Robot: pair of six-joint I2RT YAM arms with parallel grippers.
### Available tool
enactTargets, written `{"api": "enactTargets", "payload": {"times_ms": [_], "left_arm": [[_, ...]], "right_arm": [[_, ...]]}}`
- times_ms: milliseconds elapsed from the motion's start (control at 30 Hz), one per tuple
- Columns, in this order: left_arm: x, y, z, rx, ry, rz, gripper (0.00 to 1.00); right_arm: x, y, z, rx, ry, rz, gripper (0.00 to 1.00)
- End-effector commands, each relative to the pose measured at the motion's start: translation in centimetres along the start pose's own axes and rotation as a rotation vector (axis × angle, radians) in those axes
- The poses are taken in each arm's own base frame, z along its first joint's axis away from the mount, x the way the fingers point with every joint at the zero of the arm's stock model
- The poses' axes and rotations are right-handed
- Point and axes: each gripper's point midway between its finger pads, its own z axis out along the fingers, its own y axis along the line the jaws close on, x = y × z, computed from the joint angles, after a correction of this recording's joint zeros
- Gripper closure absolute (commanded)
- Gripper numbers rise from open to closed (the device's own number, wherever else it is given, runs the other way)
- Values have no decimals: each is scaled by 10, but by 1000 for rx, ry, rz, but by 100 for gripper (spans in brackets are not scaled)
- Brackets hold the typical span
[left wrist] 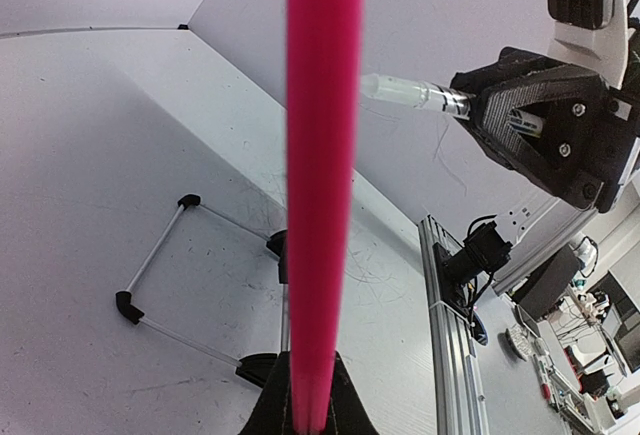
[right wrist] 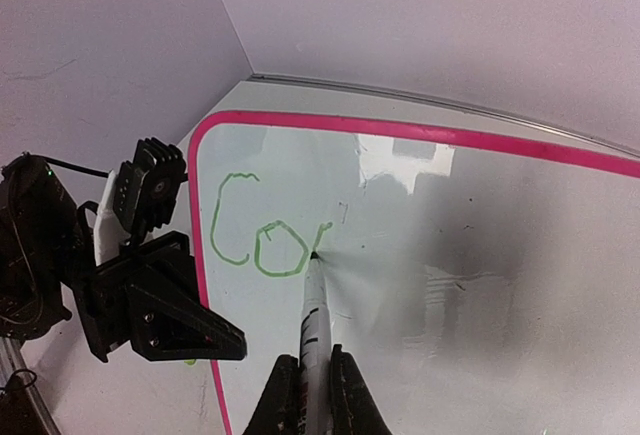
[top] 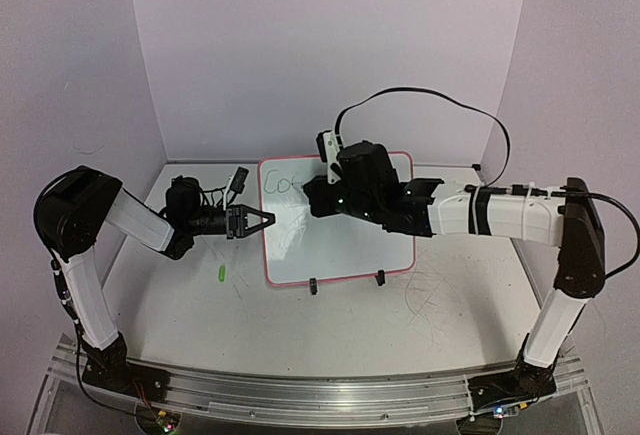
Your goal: Write a sentence on the whiteboard
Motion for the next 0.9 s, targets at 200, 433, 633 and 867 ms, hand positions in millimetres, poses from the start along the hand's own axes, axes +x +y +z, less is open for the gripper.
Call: {"api": "enactTargets", "payload": {"times_ms": [200,433,633,867], "left_arm": [[-1,-1,-2,-1,1,-23,100],[-2,-1,-2,0,0,-21,100],[-2,-2,-2,1,0,-21,100],[-2,-1,-2,1,1,-22,100]], "right_arm": [[6,-8,-8,35,0,22,100],[-5,-17,-12,90,-37,16,100],[-16,-19,-12,116,-73,13,100],[-26,-21,-11,129,-97,13,100]]}}
